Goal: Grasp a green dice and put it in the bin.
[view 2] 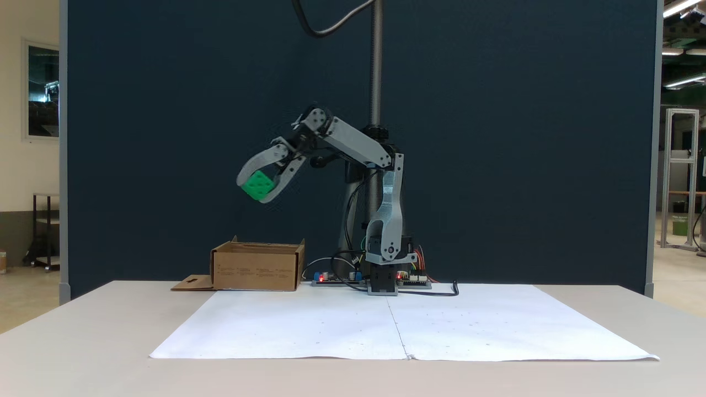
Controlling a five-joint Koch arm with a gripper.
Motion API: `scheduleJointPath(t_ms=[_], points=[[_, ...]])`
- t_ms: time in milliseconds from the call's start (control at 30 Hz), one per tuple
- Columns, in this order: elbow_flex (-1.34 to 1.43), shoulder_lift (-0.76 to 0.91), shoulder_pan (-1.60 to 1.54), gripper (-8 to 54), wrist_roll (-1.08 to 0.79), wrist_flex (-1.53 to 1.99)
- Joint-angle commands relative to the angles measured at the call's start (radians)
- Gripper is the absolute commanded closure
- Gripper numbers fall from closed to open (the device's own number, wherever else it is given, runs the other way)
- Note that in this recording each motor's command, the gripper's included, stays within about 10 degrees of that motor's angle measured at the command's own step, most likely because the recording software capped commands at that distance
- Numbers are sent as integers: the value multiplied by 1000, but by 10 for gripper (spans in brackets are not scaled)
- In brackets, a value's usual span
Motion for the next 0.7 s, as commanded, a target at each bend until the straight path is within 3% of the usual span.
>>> scheduleJointPath(t_ms=[0, 433, 667], points=[[-80, -23, 91, 336, -69, 15], [-281, -347, 491, 336, -189, 11], [-281, -399, 626, 336, -305, 58]])
